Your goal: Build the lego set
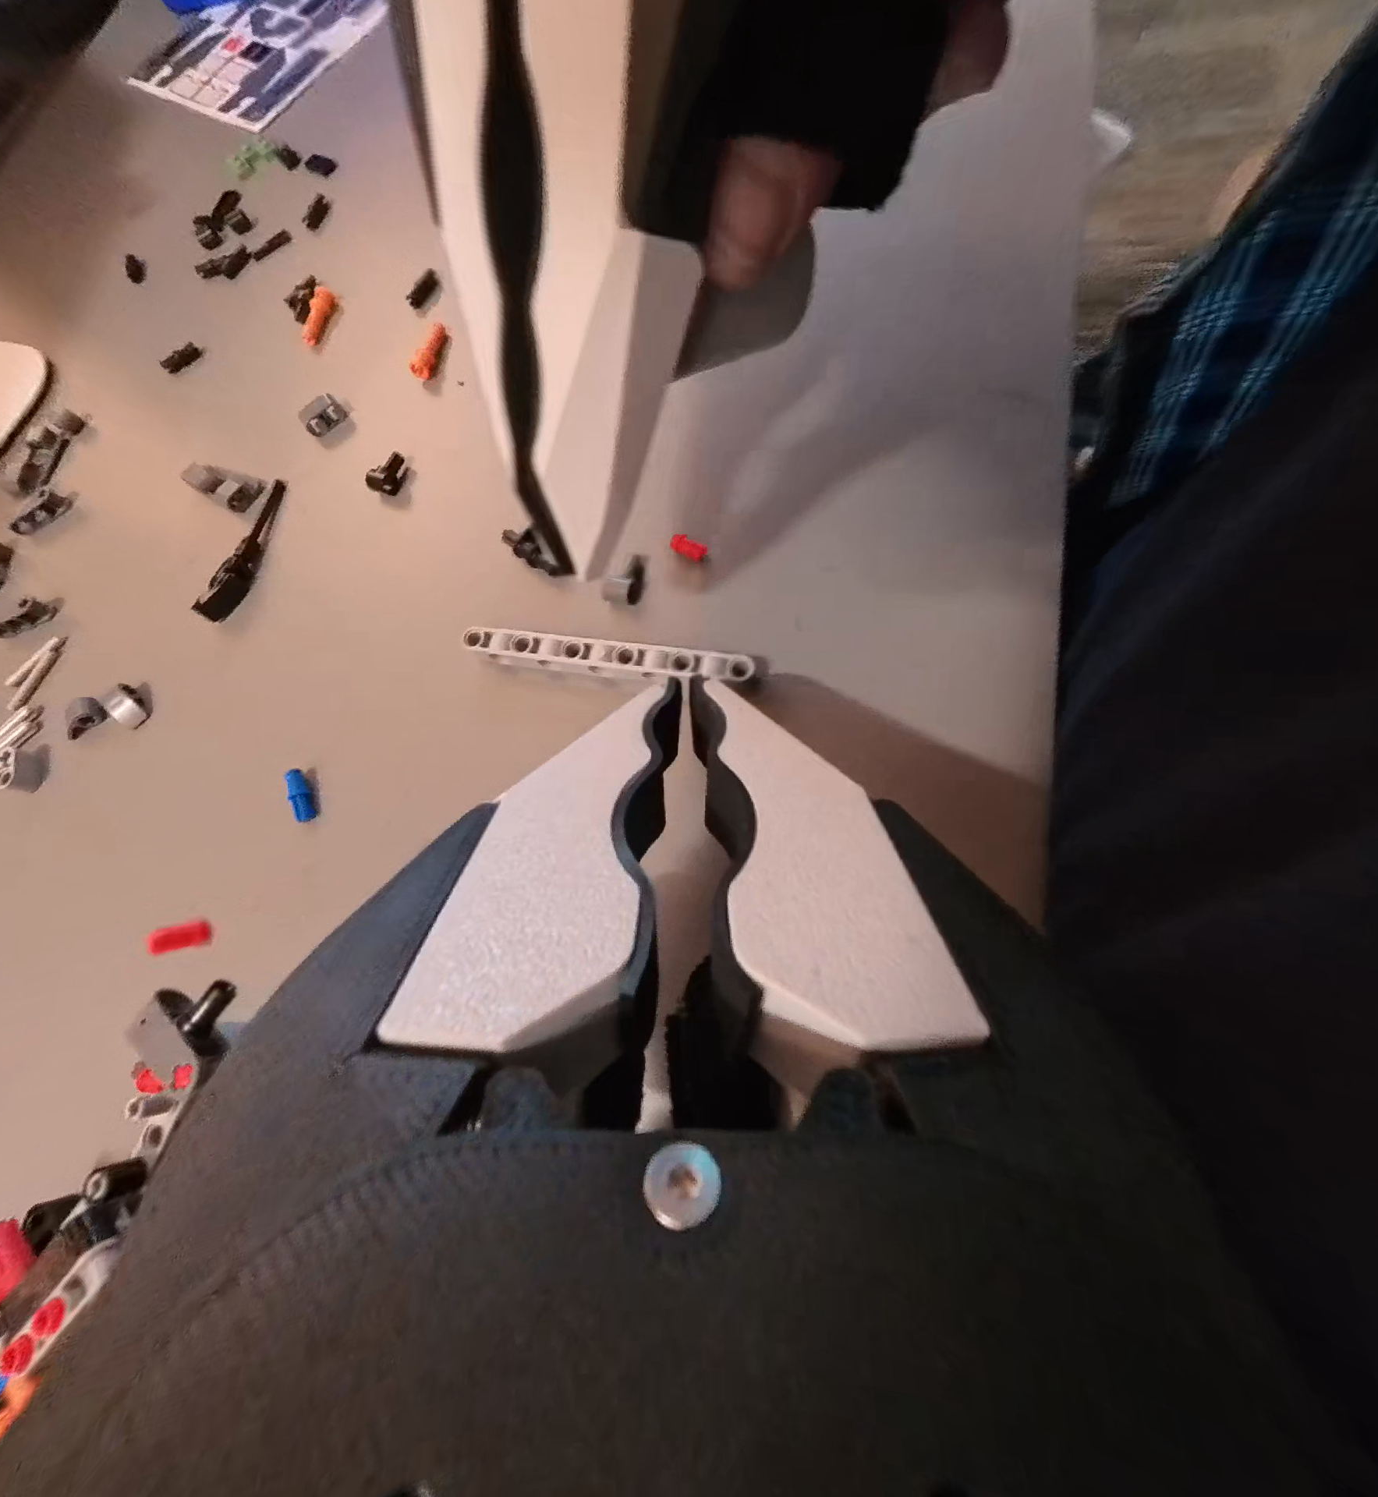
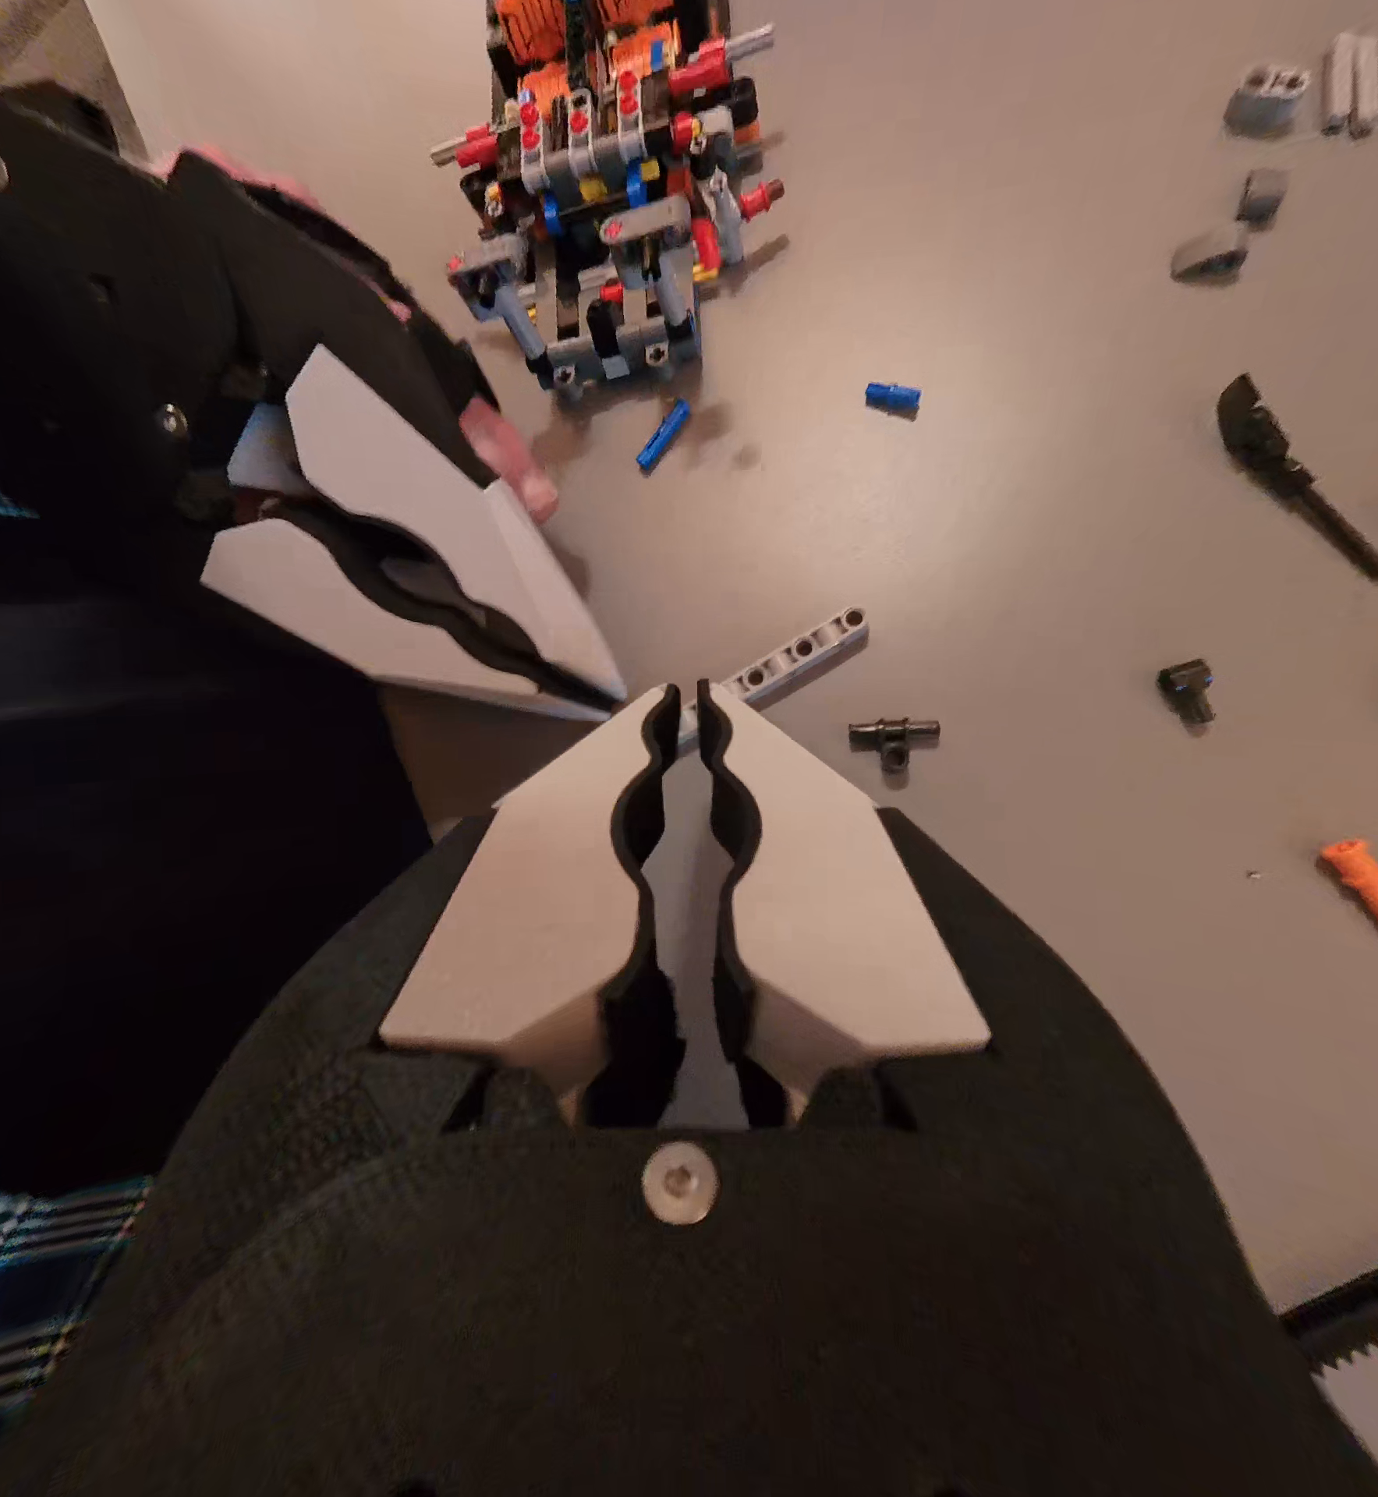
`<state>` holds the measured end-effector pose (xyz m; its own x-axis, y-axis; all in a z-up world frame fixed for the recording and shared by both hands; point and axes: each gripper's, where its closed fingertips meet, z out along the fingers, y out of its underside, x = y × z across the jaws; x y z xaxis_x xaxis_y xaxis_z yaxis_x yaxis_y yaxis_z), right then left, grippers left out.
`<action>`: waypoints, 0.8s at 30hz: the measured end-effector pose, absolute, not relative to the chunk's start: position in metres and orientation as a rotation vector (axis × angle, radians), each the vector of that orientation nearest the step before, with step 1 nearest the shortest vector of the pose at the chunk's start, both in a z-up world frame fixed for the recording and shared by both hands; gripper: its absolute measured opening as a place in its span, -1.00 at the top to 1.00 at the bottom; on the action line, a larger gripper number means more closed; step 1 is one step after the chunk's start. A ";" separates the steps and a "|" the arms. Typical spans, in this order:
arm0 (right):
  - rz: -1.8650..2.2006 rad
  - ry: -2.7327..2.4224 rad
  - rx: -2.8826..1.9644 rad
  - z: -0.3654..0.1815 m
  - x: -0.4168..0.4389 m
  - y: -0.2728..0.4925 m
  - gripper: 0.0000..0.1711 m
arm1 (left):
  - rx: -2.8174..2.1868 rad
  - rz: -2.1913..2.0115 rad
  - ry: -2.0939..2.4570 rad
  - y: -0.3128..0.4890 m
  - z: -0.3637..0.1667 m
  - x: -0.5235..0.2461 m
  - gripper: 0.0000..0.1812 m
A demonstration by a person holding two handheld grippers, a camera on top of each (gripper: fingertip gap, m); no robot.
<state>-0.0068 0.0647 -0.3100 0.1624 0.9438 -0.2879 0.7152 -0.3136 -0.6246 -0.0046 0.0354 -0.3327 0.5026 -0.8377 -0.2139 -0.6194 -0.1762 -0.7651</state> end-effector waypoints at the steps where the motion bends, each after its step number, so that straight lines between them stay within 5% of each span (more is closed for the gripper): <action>1: 0.912 -1.573 -2.093 -0.308 -0.007 0.069 0.94 | -1.890 -0.319 1.211 0.034 -0.333 -0.005 0.98; 24: 0.732 -1.719 -1.943 -0.321 -0.068 0.139 0.76 | -1.972 -0.383 1.115 0.022 -0.334 -0.022 0.95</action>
<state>-0.0678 0.1394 -0.3210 0.0860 0.9916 -0.0970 0.7573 -0.1283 -0.6404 -0.0217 0.0219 -0.3337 0.5617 -0.8179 -0.1248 -0.5690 -0.2724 -0.7759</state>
